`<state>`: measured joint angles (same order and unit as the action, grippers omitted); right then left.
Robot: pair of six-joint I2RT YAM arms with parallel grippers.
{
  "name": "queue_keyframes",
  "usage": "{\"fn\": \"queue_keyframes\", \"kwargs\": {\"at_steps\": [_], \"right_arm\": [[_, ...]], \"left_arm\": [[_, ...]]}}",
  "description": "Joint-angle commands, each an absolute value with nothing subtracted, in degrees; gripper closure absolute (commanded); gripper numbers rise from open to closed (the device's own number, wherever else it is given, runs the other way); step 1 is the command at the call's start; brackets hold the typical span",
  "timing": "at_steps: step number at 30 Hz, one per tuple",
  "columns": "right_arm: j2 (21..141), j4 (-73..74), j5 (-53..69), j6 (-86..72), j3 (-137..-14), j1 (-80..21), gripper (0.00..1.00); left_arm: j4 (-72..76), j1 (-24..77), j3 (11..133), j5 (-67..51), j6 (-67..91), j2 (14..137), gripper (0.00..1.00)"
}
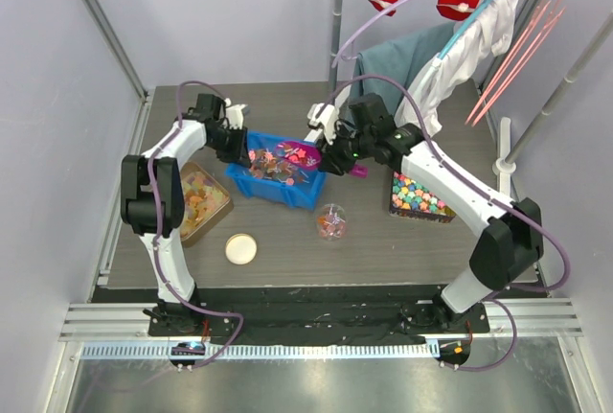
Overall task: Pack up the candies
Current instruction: Place the fake candies in the packing bottle.
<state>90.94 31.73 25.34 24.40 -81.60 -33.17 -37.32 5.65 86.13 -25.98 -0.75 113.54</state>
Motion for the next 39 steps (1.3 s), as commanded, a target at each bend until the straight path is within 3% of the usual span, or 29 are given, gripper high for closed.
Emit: {"fn": "queue_keyframes", "kwargs": {"at_steps": [1, 14, 21, 39], "right_arm": [[83.9, 31.0, 27.3, 26.5, -79.4, -31.8, 0.99], [72.9, 45.0, 25.7, 33.4, -72.2, -29.6, 0.99], [72.4, 56.2, 22.8, 37.4, -71.5, -29.6, 0.99], [77.8, 66.4, 10.9, 36.6, -72.5, -33.7, 0.99]], "left_arm": [[-36.7, 4.6, 88.4, -26.9, -1.6, 114.2, 1.00], [-37.6, 3.3, 89.4, -26.4, -2.1, 115.2, 1.00], [-37.4, 2.6, 89.1, -26.2, -2.0, 115.3, 1.00], [-37.4, 1.7, 88.9, -26.1, -1.9, 114.8, 1.00]]}}
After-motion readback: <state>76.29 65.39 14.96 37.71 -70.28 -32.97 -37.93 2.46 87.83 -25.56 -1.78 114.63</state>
